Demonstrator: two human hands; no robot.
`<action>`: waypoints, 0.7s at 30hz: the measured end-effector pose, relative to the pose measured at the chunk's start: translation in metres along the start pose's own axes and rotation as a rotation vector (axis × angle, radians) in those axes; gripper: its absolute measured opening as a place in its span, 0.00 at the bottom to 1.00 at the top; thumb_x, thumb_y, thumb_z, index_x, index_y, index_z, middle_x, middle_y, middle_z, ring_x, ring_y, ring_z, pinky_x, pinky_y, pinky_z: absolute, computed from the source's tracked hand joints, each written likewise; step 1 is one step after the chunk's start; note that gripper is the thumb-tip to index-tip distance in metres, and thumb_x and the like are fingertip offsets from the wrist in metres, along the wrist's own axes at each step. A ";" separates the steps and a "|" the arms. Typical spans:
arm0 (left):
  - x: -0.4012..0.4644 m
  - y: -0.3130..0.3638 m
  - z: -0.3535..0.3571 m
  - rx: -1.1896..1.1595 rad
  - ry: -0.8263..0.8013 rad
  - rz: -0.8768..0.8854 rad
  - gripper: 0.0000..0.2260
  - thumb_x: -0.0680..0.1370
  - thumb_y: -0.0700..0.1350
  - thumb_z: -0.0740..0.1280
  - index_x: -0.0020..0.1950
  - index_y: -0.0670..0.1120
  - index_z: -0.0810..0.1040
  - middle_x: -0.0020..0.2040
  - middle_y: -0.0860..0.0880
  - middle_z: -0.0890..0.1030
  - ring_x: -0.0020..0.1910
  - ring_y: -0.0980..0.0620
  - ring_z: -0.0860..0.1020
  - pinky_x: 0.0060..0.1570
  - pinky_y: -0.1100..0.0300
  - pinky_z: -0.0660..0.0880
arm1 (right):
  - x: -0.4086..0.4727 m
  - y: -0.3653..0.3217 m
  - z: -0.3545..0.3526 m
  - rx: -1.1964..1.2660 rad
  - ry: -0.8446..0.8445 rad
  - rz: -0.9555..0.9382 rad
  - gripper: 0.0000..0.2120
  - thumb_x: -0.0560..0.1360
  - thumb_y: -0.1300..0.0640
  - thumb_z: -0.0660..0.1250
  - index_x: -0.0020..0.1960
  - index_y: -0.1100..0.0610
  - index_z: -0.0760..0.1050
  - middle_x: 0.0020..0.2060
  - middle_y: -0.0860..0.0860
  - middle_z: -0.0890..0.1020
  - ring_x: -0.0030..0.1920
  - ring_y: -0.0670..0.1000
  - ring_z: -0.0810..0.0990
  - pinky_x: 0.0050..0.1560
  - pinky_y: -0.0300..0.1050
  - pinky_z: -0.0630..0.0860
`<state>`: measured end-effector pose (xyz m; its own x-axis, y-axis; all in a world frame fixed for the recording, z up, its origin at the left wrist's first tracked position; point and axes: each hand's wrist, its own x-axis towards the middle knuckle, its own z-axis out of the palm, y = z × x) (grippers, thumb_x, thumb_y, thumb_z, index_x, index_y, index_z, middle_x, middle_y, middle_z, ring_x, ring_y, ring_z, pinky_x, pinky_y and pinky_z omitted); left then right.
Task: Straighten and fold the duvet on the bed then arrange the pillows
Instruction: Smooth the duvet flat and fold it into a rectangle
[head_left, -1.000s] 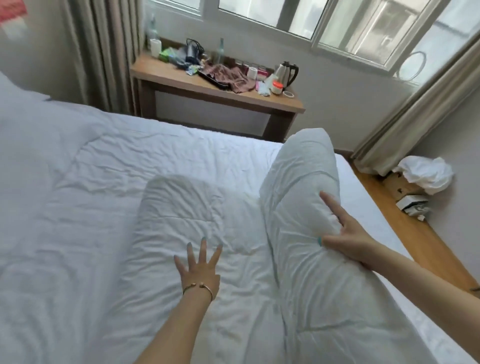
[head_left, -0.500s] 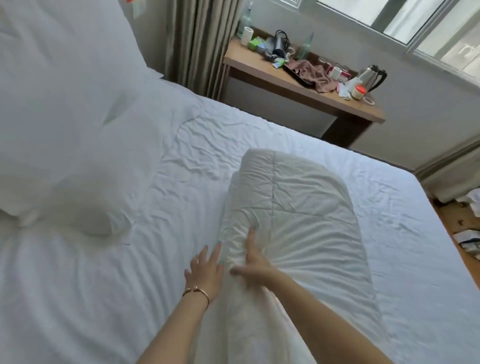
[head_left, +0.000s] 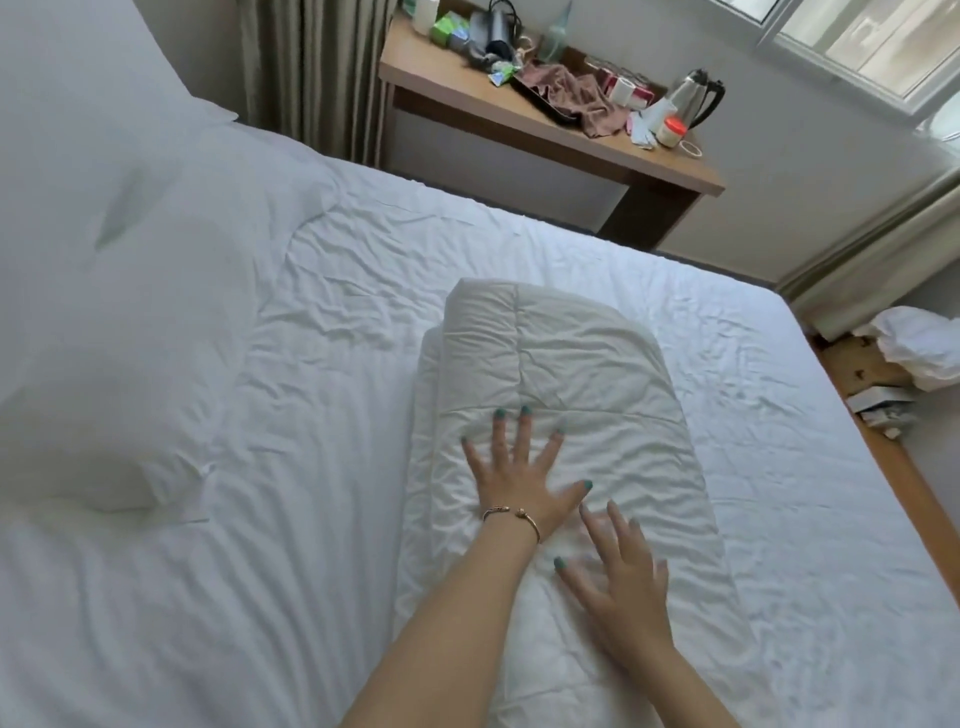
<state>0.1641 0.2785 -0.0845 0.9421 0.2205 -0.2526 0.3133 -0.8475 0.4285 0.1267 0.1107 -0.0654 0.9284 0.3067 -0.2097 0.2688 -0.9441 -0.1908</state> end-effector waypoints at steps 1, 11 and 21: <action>0.002 -0.008 0.007 0.027 0.013 -0.004 0.35 0.70 0.77 0.41 0.75 0.67 0.39 0.76 0.53 0.29 0.72 0.43 0.25 0.62 0.28 0.27 | -0.010 0.008 0.011 -0.098 -0.034 -0.008 0.34 0.70 0.25 0.51 0.74 0.30 0.49 0.76 0.38 0.48 0.77 0.47 0.45 0.72 0.63 0.47; 0.070 -0.081 0.064 0.123 0.055 -0.019 0.34 0.69 0.78 0.41 0.71 0.71 0.32 0.75 0.55 0.27 0.74 0.42 0.28 0.63 0.26 0.34 | 0.024 -0.038 0.098 -0.185 0.026 -0.014 0.29 0.75 0.33 0.53 0.72 0.41 0.67 0.75 0.50 0.64 0.76 0.59 0.59 0.69 0.71 0.51; 0.026 -0.025 0.040 0.238 -0.086 -0.089 0.30 0.77 0.69 0.46 0.76 0.65 0.39 0.77 0.51 0.32 0.75 0.42 0.31 0.67 0.29 0.38 | -0.006 0.020 0.049 0.054 -0.010 -0.077 0.29 0.71 0.37 0.54 0.71 0.42 0.67 0.77 0.47 0.59 0.78 0.54 0.54 0.72 0.57 0.37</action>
<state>0.1756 0.2862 -0.1363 0.8952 0.2664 -0.3573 0.3483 -0.9184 0.1878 0.1136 0.0957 -0.1147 0.9027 0.3798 -0.2024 0.3250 -0.9099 -0.2579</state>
